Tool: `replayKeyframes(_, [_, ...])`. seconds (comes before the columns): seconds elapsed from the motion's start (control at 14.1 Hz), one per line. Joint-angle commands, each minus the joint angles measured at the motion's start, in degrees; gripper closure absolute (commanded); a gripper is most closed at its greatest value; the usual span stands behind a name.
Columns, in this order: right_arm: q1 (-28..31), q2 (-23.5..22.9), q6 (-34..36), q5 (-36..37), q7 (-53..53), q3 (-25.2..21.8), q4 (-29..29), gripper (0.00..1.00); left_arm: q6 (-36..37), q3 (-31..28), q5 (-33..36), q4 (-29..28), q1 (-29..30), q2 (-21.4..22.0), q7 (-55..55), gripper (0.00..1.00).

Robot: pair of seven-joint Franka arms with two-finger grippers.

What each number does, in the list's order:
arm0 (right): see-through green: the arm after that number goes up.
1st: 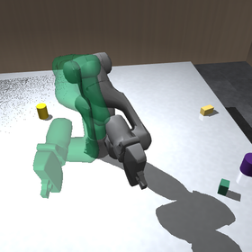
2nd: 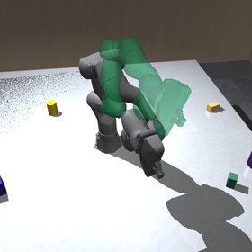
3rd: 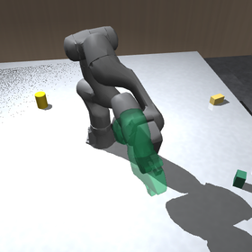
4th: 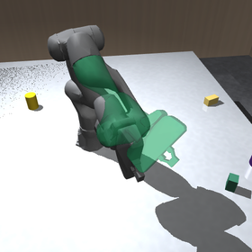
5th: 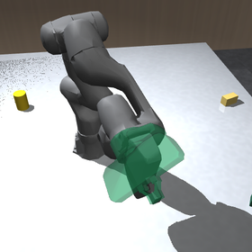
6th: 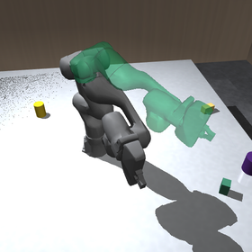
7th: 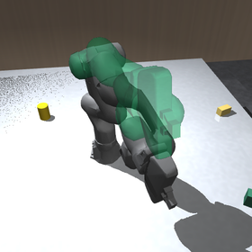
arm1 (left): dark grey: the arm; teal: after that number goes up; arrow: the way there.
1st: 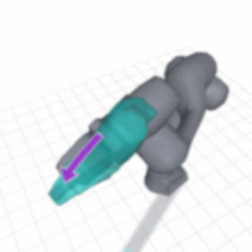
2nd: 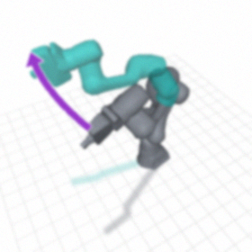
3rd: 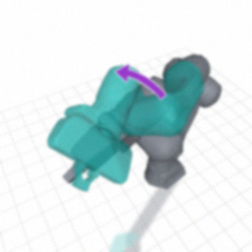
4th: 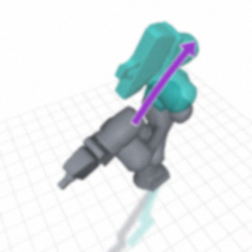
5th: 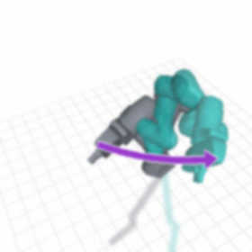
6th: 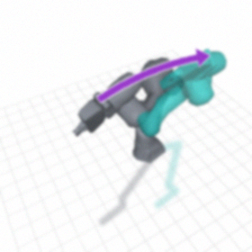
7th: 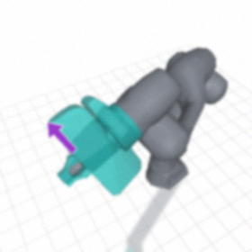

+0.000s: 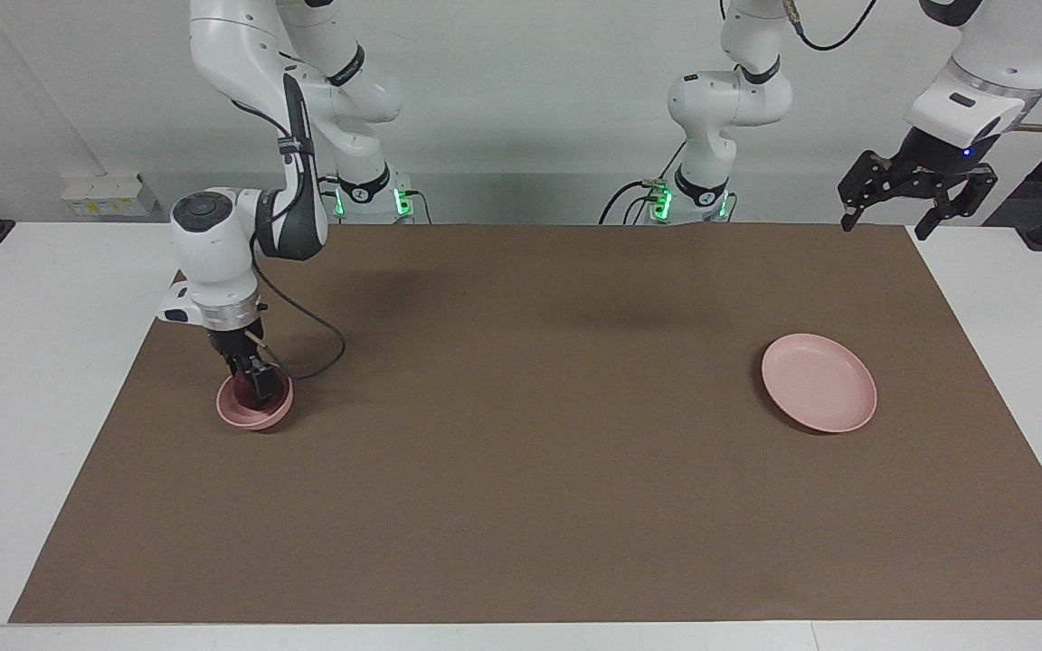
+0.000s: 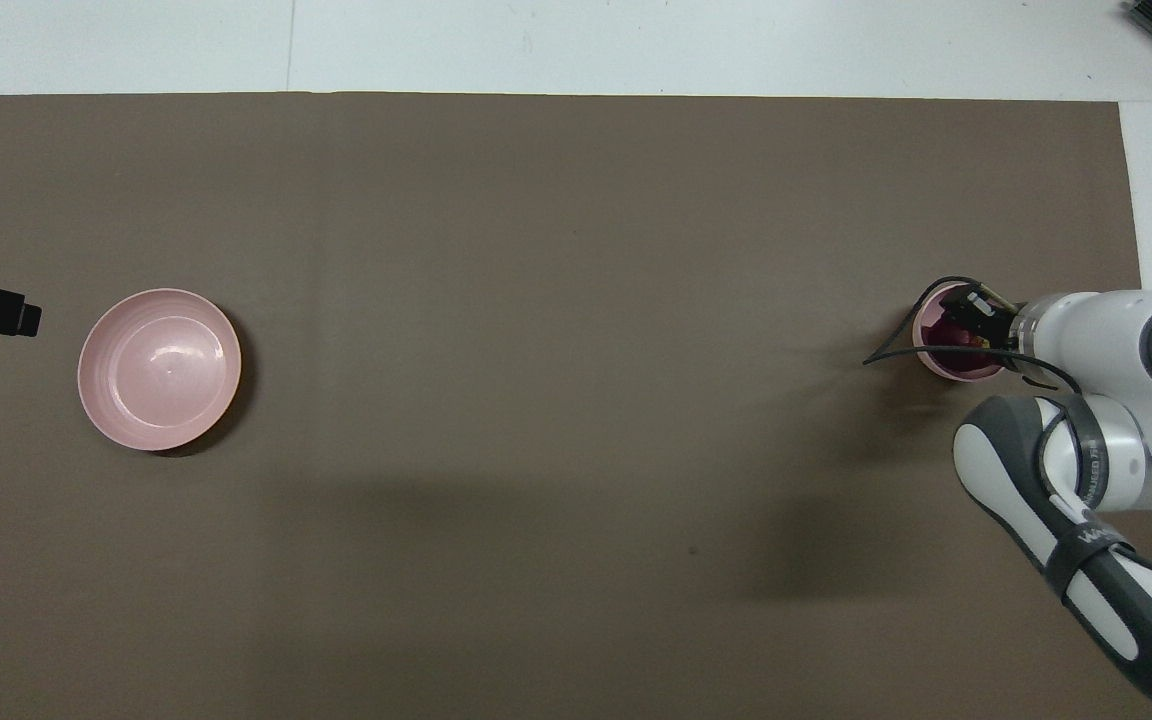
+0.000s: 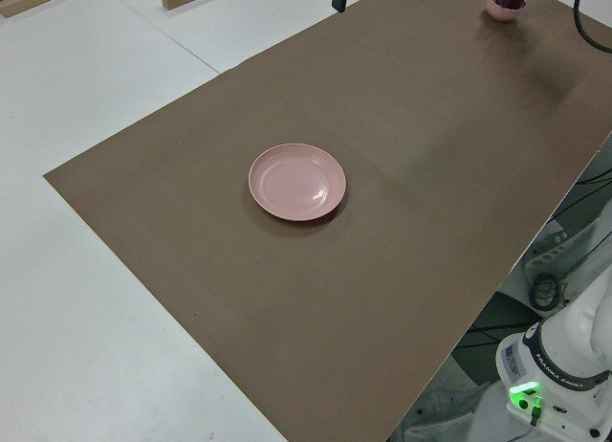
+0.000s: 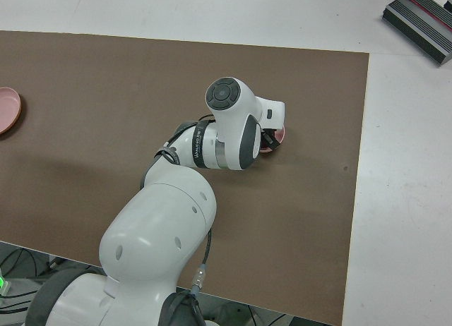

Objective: Move apple from plate to bowl
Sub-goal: 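Lower the apple into the pink bowl with the right gripper, then open the right gripper to release the apple into the bowl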

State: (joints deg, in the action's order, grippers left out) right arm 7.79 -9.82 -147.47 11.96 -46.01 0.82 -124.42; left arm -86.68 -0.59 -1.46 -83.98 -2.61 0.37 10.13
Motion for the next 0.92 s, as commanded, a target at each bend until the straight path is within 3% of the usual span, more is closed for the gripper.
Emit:
replayKeyframes(0.0, [0.29, -0.64, -0.01, -0.71, 0.48, 0.32, 1.99, 0.0, 1.25, -0.03, -0.65, 0.48, 0.24, 0.43, 0.16, 0.0])
replayKeyframes(0.14, [0.21, -0.47, 1.12, -0.8, 2.59, 0.41, 3.12, 0.0, 1.34, -0.03, -0.65, 0.48, 0.24, 0.43, 0.16, 0.0])
replayKeyframes(0.57, [-0.32, -0.2, 17.55, -0.8, 6.36, 3.48, 13.31, 0.0, 1.34, -0.11, -0.65, 0.48, 0.24, 0.43, 0.16, 0.0])
replayKeyframes(0.85, [-0.32, -0.29, 25.89, -4.3, 19.52, 5.42, 18.15, 0.0, 1.34, -0.11, -0.65, 0.48, 0.24, 0.43, 0.16, 0.0])
